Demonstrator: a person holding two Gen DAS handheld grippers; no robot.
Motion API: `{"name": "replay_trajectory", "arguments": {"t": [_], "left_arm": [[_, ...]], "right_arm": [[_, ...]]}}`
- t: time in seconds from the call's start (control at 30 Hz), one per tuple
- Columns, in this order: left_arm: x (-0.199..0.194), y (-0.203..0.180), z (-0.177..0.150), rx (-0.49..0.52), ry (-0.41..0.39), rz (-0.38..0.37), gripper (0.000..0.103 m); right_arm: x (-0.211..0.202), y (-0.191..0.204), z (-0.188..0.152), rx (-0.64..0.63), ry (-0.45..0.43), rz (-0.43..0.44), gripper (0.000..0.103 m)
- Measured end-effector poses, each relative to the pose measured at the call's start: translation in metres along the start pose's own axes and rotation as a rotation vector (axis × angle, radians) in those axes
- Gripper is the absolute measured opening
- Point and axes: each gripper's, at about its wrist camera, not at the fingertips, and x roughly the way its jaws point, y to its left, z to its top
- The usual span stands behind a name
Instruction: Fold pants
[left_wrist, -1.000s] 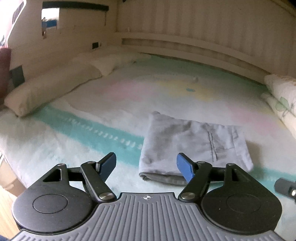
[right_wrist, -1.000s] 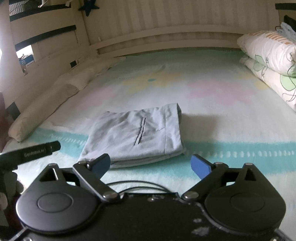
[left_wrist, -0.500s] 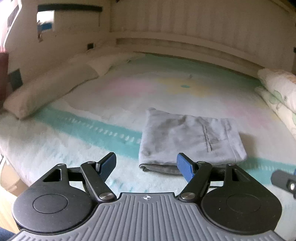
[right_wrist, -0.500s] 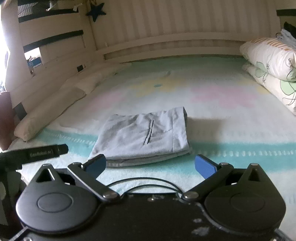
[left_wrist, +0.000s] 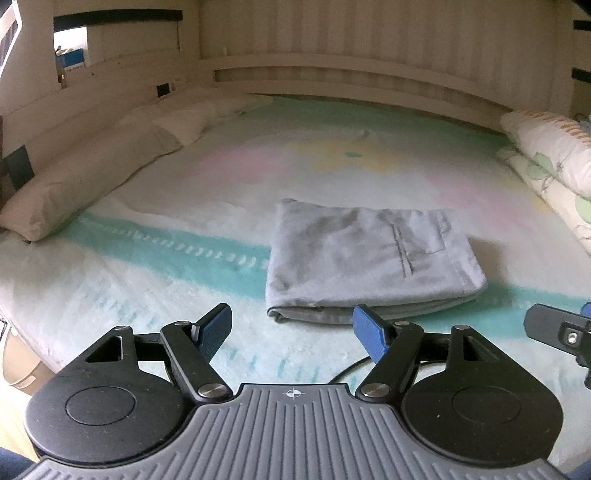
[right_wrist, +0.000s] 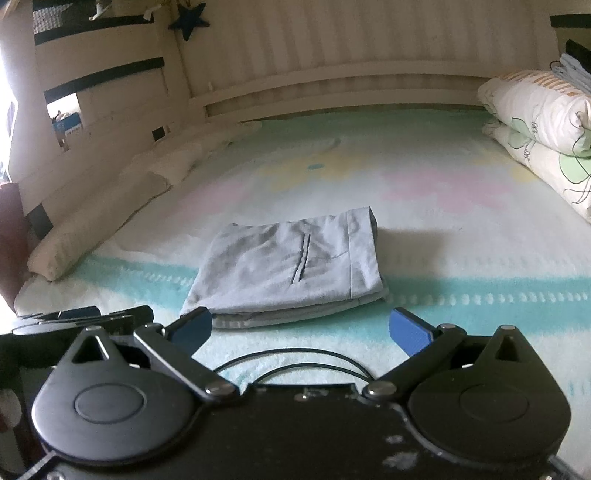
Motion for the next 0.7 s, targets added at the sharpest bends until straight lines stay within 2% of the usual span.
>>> {"name": "replay_trajectory", "arguments": {"t": [0.33,0.57,0.7], "left_arm": [[0.005,-0.010,0.001,0.019,0.032,-0.001,0.071],[0.014,-0.011,0.002,-0.014,0.094,-0.026,0.071],[0.018,-0.016,0.000,0.004,0.120,-0.046,0.071]], "right_arm": [[0.005,-0.002,-0.001,0.015,0.031,-0.009,0.103],[0.008,-0.001,-0.002,0.009,0.044,-0.016,0.103],[0.010,-0.005,0.000,0.034,0.045,-0.011,0.103]]}}
